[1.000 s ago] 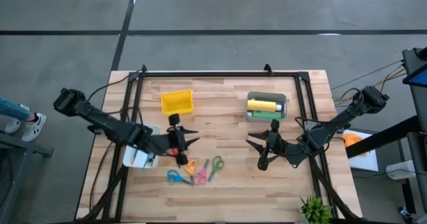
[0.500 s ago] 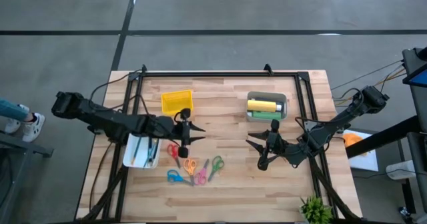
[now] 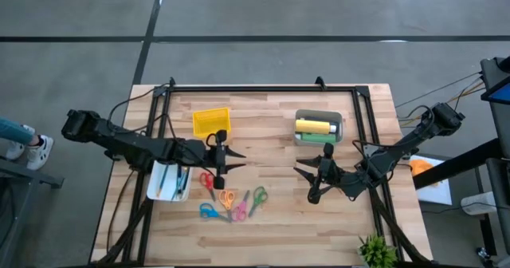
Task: Pick & Place Paint Supplies
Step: Put the blue paintbrush into the white bin
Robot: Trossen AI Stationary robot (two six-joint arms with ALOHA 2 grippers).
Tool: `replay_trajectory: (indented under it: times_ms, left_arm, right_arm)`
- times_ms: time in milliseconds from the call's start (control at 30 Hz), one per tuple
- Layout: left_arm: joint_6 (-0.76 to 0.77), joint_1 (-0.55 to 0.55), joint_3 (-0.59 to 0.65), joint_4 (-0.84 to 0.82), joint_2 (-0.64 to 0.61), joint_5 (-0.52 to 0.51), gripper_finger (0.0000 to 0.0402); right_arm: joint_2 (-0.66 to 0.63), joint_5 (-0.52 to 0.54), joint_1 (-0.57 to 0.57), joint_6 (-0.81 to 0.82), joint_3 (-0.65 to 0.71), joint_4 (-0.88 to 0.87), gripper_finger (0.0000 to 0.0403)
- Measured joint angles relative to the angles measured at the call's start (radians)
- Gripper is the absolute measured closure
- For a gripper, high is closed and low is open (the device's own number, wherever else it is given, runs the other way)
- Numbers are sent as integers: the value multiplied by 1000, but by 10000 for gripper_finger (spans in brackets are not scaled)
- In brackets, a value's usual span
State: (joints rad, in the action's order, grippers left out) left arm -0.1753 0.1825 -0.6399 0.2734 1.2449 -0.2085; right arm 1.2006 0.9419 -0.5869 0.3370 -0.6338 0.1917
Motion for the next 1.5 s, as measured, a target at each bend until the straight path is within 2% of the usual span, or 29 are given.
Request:
replay_trajectory:
  times_ms: [600, 1500]
  left_arm:
    - [1, 0, 0, -121, 0, 0, 291]
    - [1, 0, 0, -117, 0, -1, 291]
  right_arm:
    - [0, 0, 0, 0, 0, 0, 283]
    - [0, 0, 1, 5, 0, 12, 283]
